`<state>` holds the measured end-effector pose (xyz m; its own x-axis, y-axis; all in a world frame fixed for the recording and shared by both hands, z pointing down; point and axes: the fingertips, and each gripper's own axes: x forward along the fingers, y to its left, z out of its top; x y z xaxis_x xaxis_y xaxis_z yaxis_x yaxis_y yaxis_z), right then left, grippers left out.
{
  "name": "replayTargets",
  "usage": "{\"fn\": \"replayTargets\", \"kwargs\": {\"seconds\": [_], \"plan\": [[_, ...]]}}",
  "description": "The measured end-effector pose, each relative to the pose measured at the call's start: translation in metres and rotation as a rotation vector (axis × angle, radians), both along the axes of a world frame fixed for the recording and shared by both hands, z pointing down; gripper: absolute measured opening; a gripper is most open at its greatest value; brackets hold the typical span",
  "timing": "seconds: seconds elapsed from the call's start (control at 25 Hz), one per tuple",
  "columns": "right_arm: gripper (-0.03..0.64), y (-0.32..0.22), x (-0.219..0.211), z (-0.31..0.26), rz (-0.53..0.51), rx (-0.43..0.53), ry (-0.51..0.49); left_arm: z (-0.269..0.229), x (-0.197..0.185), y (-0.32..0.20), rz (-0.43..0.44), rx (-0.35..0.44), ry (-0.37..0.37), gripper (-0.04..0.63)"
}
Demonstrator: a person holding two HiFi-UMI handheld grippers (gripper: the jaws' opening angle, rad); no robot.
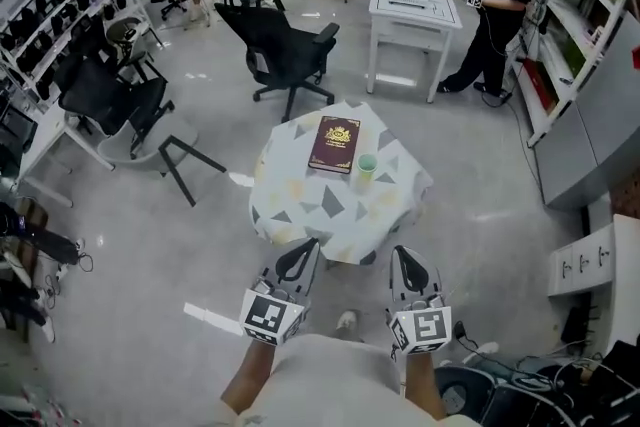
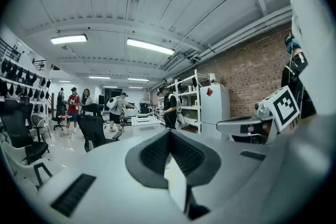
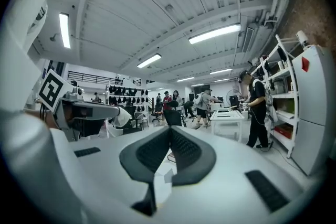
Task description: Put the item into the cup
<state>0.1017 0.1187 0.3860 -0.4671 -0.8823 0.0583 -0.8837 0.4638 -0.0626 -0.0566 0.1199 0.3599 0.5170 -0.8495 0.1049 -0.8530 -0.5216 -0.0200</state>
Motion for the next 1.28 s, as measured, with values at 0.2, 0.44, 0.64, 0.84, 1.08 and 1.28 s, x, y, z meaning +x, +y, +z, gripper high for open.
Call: {"fn": "replayTargets", "kwargs": {"seconds": [0.2, 0.44, 0.64, 0.84, 1.08, 1.28], "plan": [[0.008, -0.014, 0.009, 0.002, -0.020, -0.010, -0.020, 0.002, 0.010, -0.010, -0.019, -0.013, -0.011, 0.011], [0.008, -0.031, 0.013, -0.001, -0.031, -0.005, -0.029, 0.001, 0.017, -0.027, -0.025, -0.011, -0.018, 0.011], [0.008, -0.046, 0.012, -0.001, -0.024, -0.001, -0.018, 0.003, 0.016, -0.043, -0.015, -0.005, -0.013, 0.011], [0.008, -0.065, 0.007, 0.004, 0.002, -0.006, -0.009, 0.004, 0.010, -0.067, 0.010, 0.002, 0.003, 0.011], [0.008, -0.096, -0.010, -0.004, 0.037, 0.001, 0.022, 0.006, -0.006, -0.104, 0.049, -0.010, 0.029, 0.011], [0.008, -0.121, -0.026, -0.007, 0.081, -0.013, 0.042, 0.001, -0.018, -0.137, 0.106, -0.002, 0.046, 0.011]]}}
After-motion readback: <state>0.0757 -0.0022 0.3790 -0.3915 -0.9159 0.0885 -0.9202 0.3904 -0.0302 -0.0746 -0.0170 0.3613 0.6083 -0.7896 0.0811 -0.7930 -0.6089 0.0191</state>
